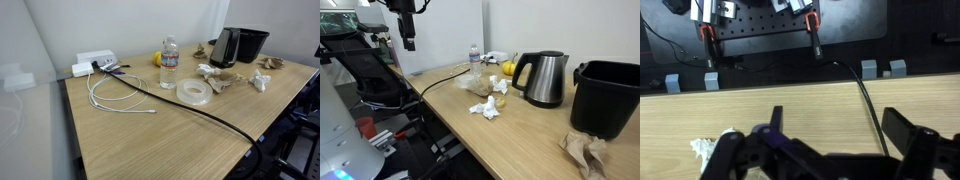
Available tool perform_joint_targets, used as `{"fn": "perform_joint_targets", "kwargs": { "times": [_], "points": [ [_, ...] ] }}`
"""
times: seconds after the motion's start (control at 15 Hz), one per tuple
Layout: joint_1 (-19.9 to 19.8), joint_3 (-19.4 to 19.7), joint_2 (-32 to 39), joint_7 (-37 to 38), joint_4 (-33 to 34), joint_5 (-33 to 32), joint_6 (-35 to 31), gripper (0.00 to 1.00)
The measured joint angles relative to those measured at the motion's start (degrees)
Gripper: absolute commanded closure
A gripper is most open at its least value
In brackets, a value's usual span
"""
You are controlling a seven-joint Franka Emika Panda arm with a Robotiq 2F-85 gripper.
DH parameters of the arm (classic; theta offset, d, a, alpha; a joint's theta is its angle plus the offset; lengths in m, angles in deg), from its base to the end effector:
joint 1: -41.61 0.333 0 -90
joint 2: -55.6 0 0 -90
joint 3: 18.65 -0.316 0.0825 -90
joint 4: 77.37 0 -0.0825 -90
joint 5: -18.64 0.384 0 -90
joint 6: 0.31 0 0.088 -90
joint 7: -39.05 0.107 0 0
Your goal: Press the button on the top to open the lid of the kettle
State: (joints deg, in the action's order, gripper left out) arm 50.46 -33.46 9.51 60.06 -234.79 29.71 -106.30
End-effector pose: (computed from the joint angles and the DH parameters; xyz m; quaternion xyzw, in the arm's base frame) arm 0.2697 0.1289 0.4260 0.9973 -0.0520 -0.0480 0.0189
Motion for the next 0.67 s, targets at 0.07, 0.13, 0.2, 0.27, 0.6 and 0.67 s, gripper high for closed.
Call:
{"fn": "perform_joint_targets", "kwargs": {
  "times": [0.07, 0.13, 0.2, 0.27, 0.6, 0.67],
  "points": [
    [0.0, 0.0, 0.0, 0.0, 0.0, 0.0, 0.0, 0.00],
    [0.0, 0.0, 0.0, 0.0, 0.0, 0.0, 0.0, 0.00],
    [0.0, 0.0, 0.0, 0.0, 0.0, 0.0, 0.0, 0.00],
    [0.0, 0.0, 0.0, 0.0, 0.0, 0.0, 0.0, 0.00],
    [-0.2, -0.7, 1.3, 0.0, 0.9, -1.3, -5.0, 0.00],
    [-0.5, -1.0, 2.3, 0.1, 1.3, -2.1, -7.5, 0.00]
  ]
}}
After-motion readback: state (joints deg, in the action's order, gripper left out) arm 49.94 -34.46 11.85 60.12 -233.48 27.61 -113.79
